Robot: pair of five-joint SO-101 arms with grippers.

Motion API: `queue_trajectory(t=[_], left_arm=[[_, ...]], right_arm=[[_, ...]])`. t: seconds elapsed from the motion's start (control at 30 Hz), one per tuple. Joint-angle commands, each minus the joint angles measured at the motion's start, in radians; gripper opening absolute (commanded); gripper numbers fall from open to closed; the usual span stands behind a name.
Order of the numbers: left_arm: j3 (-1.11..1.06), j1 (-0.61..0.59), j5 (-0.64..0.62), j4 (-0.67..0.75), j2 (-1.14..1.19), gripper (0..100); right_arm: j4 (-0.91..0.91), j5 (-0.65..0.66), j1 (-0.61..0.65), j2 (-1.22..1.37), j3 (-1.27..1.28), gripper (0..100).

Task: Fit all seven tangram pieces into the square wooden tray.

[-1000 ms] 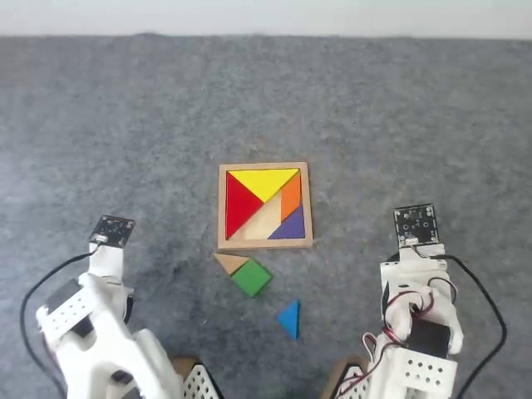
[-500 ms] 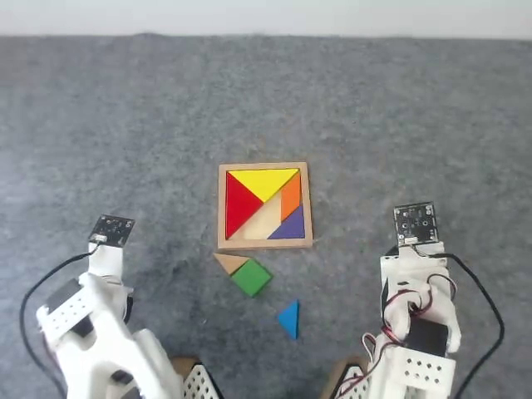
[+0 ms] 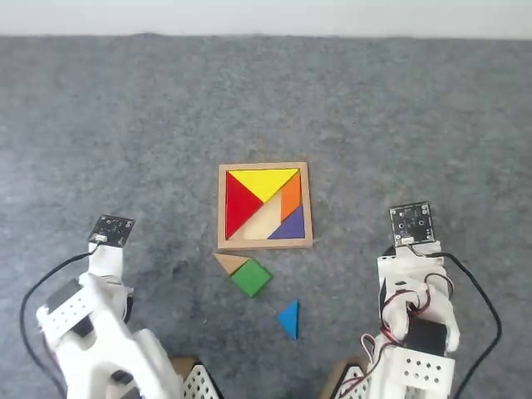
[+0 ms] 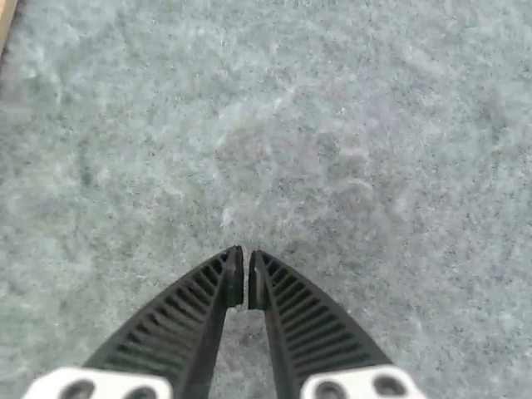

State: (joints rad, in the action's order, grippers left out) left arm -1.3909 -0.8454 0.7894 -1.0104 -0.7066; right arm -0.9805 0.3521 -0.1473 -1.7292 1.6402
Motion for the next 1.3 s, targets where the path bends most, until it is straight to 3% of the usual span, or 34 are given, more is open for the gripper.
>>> queue_trajectory(t=[0.0,1.27], left_arm=[[-0.004,0.003,-0.009,0.040,-0.014,1],[-0.002,0.041,-0.086,0.091,-0.014,1]], right_arm=[[0.024,-0.012,0.008,-0.002,-0.006,3.7],[0.090,-0.021,0.068,-0.010,0.018,4.1]])
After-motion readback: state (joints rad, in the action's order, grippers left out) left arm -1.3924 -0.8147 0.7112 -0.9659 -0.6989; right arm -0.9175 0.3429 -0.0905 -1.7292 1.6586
